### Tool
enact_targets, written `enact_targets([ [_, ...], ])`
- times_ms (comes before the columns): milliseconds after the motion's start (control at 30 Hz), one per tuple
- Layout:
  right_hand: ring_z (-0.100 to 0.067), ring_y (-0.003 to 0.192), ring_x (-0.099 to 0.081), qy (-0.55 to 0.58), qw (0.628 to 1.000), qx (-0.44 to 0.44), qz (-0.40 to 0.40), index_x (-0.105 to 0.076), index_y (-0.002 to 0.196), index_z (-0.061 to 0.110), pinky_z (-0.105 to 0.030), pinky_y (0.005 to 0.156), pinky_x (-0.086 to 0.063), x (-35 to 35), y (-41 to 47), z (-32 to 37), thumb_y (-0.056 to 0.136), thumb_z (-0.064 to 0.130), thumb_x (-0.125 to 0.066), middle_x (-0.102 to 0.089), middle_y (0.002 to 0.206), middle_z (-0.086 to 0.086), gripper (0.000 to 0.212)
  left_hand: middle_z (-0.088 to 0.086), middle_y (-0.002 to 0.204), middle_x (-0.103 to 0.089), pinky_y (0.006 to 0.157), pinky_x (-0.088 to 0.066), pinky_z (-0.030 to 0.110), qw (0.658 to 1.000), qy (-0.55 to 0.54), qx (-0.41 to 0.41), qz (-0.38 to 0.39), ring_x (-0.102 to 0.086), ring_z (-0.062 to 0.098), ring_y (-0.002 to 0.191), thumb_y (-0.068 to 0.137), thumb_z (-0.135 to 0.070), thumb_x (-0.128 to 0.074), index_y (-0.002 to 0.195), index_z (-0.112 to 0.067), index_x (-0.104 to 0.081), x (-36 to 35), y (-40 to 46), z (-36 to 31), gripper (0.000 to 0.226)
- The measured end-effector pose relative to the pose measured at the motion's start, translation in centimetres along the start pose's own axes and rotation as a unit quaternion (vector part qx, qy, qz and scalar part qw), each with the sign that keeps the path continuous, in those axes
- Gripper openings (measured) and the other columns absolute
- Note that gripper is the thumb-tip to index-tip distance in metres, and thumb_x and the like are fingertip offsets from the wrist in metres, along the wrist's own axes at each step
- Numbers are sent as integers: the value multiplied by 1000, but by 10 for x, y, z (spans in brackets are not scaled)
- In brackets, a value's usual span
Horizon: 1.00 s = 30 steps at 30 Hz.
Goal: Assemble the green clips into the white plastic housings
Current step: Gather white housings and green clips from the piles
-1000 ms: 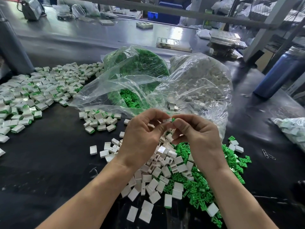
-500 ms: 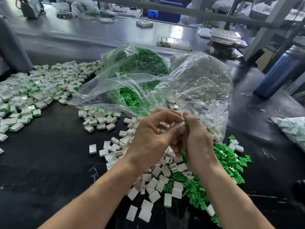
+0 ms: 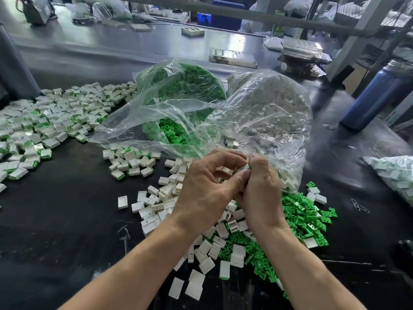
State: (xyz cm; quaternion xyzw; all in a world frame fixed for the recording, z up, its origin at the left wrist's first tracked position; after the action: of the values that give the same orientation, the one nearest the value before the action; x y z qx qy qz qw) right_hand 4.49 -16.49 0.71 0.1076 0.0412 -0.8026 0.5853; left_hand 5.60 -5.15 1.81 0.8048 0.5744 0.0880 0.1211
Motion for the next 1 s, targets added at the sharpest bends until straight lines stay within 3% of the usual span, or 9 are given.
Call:
enact_targets([
  [200,-38,96,-76,-19,1000,7,-4,-81,95,19,-63,85,-61,-2,0,-2,100,38,-36,-78,97,-18,48,-2,112,-75,67,-62,29,1000,0,5,-8,-75,20,80,93,-7,-75,99,-6,-75,1,-1,-1,6],
  [367,-34,93,-77,-16,1000,10,-1,-82,90,23,-48,77,-64,-2,1,-3,101,36,-35,-79,93,-15,50,-1,112,-75,66,-63,30,1000,-2,1,-10,-76,22,80,93,-7,-74,99,-4,-74,1,-1,0,7],
  [500,-38,89,-76,-32,999,21,-8,-82,88,25,-57,77,-63,-3,2,-3,100,37,-35,-78,88,-14,50,-1,111,-76,65,-62,30,1000,-10,4,-7,-76,23,79,94,-8,-74,99,-5,-74,1,-1,1,6],
  [633,-34,92,-77,-23,1000,15,-5,-82,88,25,-50,78,-64,-3,1,-2,100,37,-35,-79,91,-15,51,-2,110,-76,67,-63,31,1000,-7,2,-4,-77,22,81,95,-9,-73,100,-6,-74,1,-2,2,6],
  [767,-36,94,-76,-28,999,15,-2,-82,89,24,-56,82,-63,-4,0,0,100,37,-35,-78,93,-17,51,-2,109,-76,66,-62,30,1000,-8,0,-4,-77,22,79,95,-10,-73,100,-6,-74,1,-2,3,5],
  [900,-31,88,-78,-25,999,25,-2,-82,88,24,-38,68,-62,-4,-2,2,103,35,-34,-78,89,-14,52,-2,107,-77,66,-63,31,1000,-8,3,-3,-77,21,80,95,-11,-73,101,-7,-74,1,-1,2,7],
  [1000,-29,87,-78,-26,999,25,7,-82,87,26,-33,65,-61,-6,-4,5,110,32,-31,-79,88,-13,56,-2,106,-77,66,-63,30,1000,-5,5,-4,-77,21,80,96,-11,-73,102,-7,-74,2,-1,2,7],
])
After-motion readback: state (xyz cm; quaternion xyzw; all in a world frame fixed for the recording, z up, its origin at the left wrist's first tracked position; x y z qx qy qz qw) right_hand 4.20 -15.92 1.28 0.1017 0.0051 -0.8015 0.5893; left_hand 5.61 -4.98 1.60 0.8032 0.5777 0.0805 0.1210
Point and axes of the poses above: each hand's wrist, its own y-axis towards the middle knuckle, its own x-axis out of the back of the hand, z = x × y, the point moved 2 cm from there along y, towards the middle knuckle
